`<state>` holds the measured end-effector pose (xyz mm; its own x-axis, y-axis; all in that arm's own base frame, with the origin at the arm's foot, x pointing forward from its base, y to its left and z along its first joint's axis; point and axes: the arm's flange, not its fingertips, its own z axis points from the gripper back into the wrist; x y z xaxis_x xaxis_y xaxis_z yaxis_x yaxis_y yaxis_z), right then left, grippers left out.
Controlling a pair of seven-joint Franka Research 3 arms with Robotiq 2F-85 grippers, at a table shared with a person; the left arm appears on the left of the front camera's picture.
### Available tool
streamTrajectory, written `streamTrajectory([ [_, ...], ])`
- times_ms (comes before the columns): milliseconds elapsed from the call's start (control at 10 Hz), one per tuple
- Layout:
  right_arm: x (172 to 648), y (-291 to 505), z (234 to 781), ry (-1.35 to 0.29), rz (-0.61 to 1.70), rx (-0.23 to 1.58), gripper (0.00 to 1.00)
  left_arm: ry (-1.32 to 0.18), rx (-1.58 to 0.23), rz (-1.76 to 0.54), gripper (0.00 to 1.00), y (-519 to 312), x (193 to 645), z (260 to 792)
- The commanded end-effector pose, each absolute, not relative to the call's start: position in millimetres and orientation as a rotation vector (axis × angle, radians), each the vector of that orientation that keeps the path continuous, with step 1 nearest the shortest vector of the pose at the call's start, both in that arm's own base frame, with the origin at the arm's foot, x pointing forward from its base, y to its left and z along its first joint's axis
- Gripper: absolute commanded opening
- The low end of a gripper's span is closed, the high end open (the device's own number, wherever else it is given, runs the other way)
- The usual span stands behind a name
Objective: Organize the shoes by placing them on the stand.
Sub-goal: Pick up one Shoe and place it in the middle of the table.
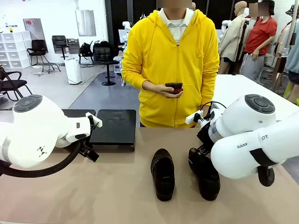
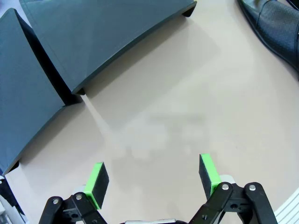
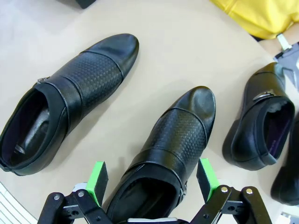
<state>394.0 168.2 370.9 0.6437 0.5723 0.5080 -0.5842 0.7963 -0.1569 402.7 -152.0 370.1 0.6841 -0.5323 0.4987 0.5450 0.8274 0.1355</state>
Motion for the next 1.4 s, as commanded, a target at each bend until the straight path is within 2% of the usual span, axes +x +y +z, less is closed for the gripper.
streamTrajectory([
  [0,394,168,371,-0.571,0.658,0.023,1.0,-0.552,-0.024,-0.603,1.0,-152,403,370],
  [700,394,168,371,-0.571,0.659,0.022,1.0,-0.552,-0.024,-0.603,1.0,-152,403,370],
  [800,391,168,388,-0.49,0.635,0.125,1.0,-0.551,-0.024,-0.604,1.0,-152,403,370],
  [1000,372,153,473,-0.46,0.518,0.176,1.0,-0.566,-0.116,-0.57,1.0,-159,368,445],
  [1100,352,143,521,-0.484,0.474,0.181,1.0,-0.588,-0.09,-0.548,1.0,-154,343,497],
  [1300,299,119,581,-0.547,0.415,0.129,1.0,-0.68,-0.172,-0.555,1.0,-127,285,558],
])
